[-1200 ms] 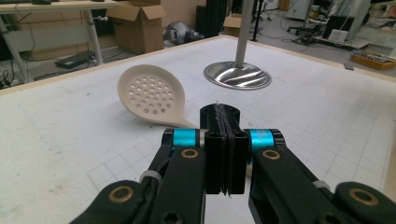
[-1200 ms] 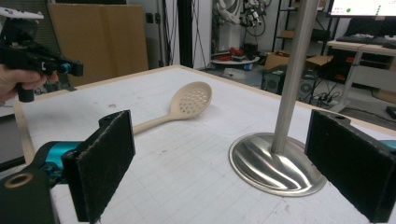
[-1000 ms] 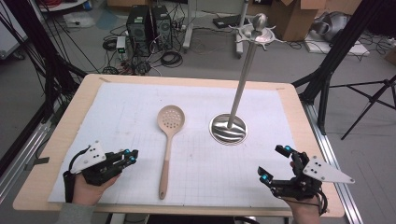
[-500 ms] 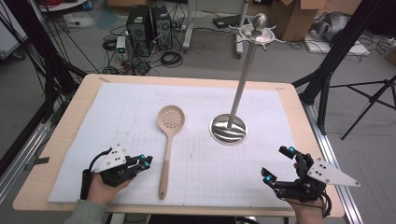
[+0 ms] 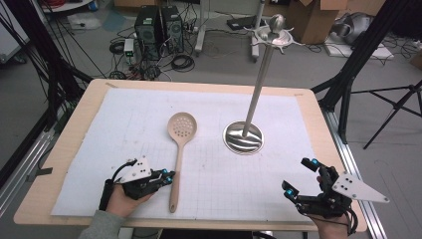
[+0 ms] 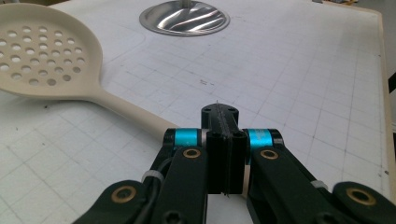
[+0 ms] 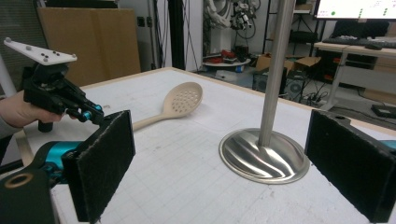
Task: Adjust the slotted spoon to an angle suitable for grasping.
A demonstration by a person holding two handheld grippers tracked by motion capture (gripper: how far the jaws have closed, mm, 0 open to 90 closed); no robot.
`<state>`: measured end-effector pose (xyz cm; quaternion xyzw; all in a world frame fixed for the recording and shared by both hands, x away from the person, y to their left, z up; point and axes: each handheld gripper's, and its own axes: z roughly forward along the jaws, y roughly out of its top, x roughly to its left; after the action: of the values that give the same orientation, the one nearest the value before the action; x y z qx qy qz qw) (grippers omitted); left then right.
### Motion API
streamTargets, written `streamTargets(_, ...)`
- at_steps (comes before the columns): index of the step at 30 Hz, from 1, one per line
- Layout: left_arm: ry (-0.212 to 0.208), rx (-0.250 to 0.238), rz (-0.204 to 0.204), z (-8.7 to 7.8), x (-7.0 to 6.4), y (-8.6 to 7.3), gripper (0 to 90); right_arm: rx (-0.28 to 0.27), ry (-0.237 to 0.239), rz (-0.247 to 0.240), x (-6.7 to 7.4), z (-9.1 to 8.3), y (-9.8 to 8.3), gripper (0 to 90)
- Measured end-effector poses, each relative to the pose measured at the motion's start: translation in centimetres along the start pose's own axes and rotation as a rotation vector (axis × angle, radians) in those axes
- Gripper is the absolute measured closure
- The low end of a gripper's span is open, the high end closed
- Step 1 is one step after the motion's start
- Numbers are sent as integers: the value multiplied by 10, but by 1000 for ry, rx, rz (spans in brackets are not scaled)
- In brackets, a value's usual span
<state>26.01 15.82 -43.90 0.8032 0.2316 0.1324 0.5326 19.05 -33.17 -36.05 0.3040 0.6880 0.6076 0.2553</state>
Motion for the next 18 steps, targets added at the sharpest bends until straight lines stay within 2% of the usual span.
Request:
streamTargets(7,0,44,10,8,1,-2,896,2,-9,4,0,-5,-1,74)
streamTargets(18,-1,66,-11,8,6,-3,896,1,-18,5,0,-11,-2,74)
